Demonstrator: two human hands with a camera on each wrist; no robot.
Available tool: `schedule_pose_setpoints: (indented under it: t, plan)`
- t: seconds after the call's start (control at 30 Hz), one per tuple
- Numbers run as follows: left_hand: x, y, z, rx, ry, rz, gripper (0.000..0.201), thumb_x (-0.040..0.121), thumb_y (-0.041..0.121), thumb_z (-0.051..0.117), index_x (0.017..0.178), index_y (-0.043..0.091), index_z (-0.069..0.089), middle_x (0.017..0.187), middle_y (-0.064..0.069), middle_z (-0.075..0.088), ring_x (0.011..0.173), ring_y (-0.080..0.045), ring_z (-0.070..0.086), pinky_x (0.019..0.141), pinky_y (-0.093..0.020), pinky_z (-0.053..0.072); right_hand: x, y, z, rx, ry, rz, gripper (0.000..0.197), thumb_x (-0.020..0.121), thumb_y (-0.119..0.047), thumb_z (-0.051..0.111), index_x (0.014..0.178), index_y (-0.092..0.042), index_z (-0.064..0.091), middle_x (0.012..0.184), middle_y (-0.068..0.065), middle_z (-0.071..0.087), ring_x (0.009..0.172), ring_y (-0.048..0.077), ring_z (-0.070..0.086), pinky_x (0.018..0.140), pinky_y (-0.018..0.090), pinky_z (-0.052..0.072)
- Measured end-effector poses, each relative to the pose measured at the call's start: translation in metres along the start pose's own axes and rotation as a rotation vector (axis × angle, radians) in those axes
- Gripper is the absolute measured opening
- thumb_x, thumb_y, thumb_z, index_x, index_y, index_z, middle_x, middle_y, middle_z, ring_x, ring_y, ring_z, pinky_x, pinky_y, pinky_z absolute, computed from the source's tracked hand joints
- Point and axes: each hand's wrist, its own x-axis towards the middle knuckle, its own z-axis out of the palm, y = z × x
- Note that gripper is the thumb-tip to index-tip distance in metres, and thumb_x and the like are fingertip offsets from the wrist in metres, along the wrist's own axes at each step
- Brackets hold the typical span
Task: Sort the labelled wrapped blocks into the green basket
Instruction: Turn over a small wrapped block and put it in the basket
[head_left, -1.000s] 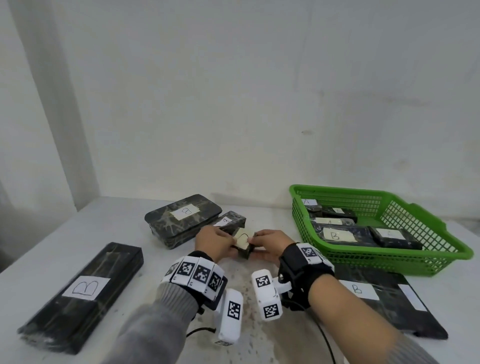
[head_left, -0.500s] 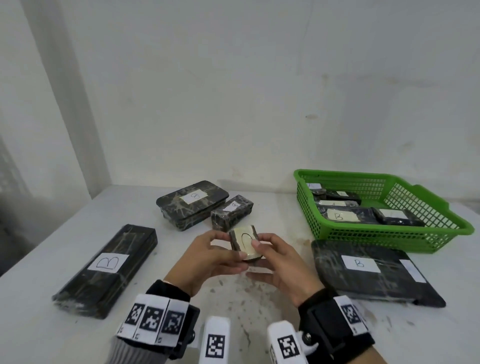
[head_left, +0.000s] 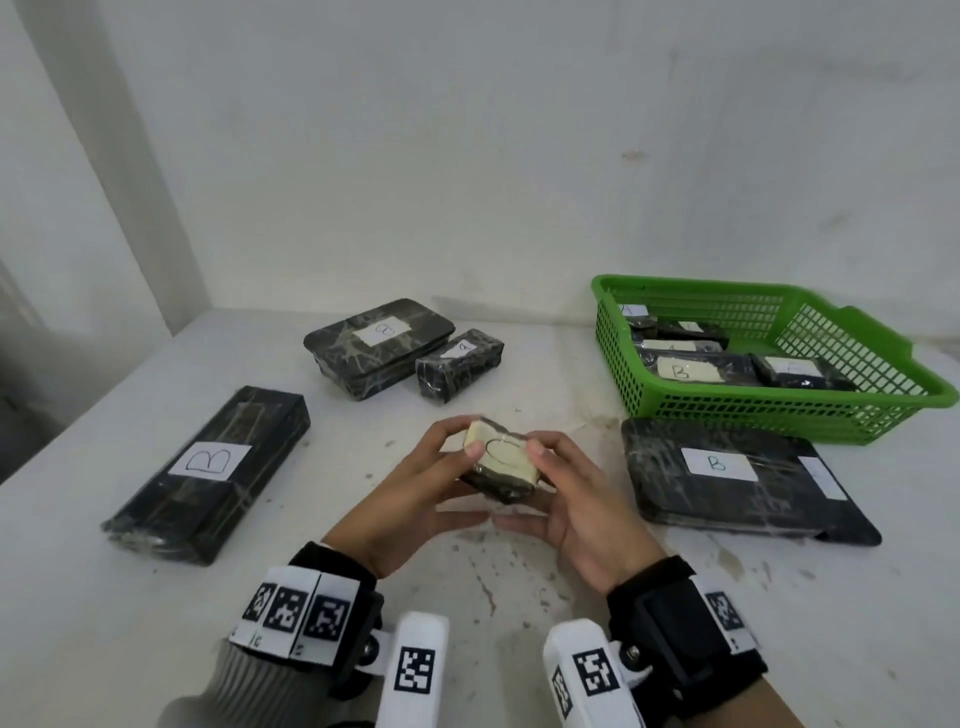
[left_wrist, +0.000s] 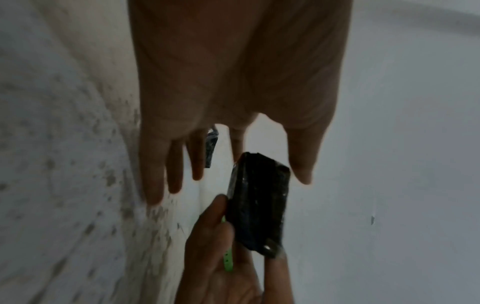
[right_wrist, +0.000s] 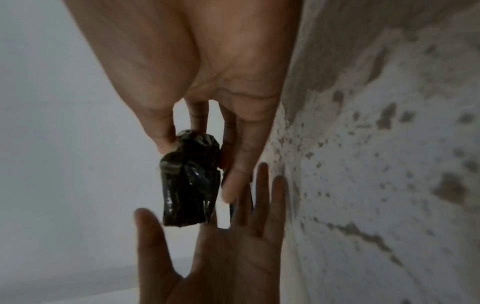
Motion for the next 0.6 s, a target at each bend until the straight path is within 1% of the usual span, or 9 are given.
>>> schedule_pose_setpoints:
  t: [0.07,0.13,0.2,0.27,0.33,0.43,0.47,0.53,0.6]
  plan:
    - [-0.001,-0.002,0.001,-0.082,-0.083,0.018,0.047,0.086,0.037,0.064,0.132,0.037,0.054,0.12,-0.012,0.067,0.111,-0.031,0.066,0.093,-0.047,0.055,0.0,0.002,-0.001,0.024,0.03,-0.047,0.013,0.089,-0.021,0.059,0.097,-0.011,0.06,0.097,0.013,0.072,0.085,0.026,0.072,0.057,0.034,0.06]
    - [-0.001,-0.004,0.002,-0.112,-0.076,0.069,0.043,0.09,0.031,0.063,0.132,0.035,0.056,0.121,-0.017,0.065,0.112,-0.036,0.065,0.092,-0.049,0.055,0.0,0.003,-0.002,0.029,0.043,-0.09,0.015,0.088,-0.02,0.06,0.098,-0.009,0.061,0.096,0.014,0.072,0.084,0.025,0.073,0.055,0.031,0.06]
    - [-0.001,-0.005,0.003,-0.118,-0.04,0.12,0.044,0.087,0.029,0.066,0.13,0.03,0.058,0.115,-0.016,0.067,0.108,-0.035,0.067,0.088,-0.045,0.057,0.0,0.003,-0.001,0.022,0.036,-0.127,0.02,0.085,-0.023,0.061,0.1,-0.009,0.062,0.097,0.014,0.072,0.084,0.025,0.073,0.058,0.03,0.06]
    - [0.0,-0.006,0.004,-0.126,-0.023,0.155,0.045,0.085,0.024,0.065,0.129,0.026,0.058,0.112,-0.016,0.068,0.103,-0.034,0.069,0.083,-0.041,0.058,-0.001,0.003,0.001,-0.009,0.039,-0.165,0.025,0.084,-0.025,0.062,0.102,-0.009,0.065,0.097,0.014,0.073,0.085,0.024,0.072,0.063,0.031,0.061]
    - [-0.001,-0.006,0.006,-0.117,-0.036,0.179,0.042,0.088,0.019,0.063,0.128,0.028,0.057,0.115,-0.019,0.067,0.101,-0.034,0.069,0.083,-0.041,0.058,0.0,0.004,0.001,-0.044,0.074,-0.226,0.021,0.085,-0.021,0.064,0.1,-0.007,0.068,0.098,0.017,0.072,0.086,0.023,0.071,0.068,0.033,0.061]
    - [-0.002,-0.005,0.01,-0.058,-0.077,0.18,0.044,0.089,0.025,0.061,0.132,0.036,0.055,0.118,-0.017,0.067,0.105,-0.036,0.068,0.087,-0.044,0.058,0.0,0.003,-0.002,-0.168,0.121,-0.306,0.013,0.092,-0.011,0.062,0.096,0.0,0.068,0.099,0.021,0.071,0.086,0.025,0.071,0.069,0.035,0.06]
    - [-0.003,-0.004,0.011,-0.041,-0.068,0.187,0.042,0.09,0.027,0.062,0.131,0.036,0.056,0.117,-0.015,0.068,0.104,-0.035,0.069,0.087,-0.043,0.058,0.0,0.003,-0.003,-0.203,0.123,-0.315,0.013,0.092,-0.01,0.062,0.096,0.002,0.068,0.097,0.021,0.072,0.086,0.026,0.071,0.069,0.035,0.06]
    - [-0.003,-0.004,0.014,-0.018,-0.005,0.231,0.034,0.092,0.029,0.062,0.126,0.028,0.06,0.113,-0.013,0.07,0.099,-0.033,0.071,0.084,-0.042,0.059,-0.002,0.001,-0.003,-0.241,0.118,-0.312,0.014,0.092,-0.01,0.063,0.095,0.003,0.068,0.092,0.018,0.071,0.085,0.026,0.07,0.068,0.036,0.06]
    - [-0.003,-0.005,0.015,0.001,0.062,0.274,0.029,0.091,0.027,0.056,0.118,0.018,0.064,0.108,-0.013,0.071,0.094,-0.032,0.072,0.081,-0.043,0.06,-0.002,0.0,-0.001,-0.252,0.111,-0.293,0.015,0.093,-0.012,0.062,0.093,0.002,0.068,0.091,0.02,0.069,0.086,0.025,0.069,0.069,0.035,0.06]
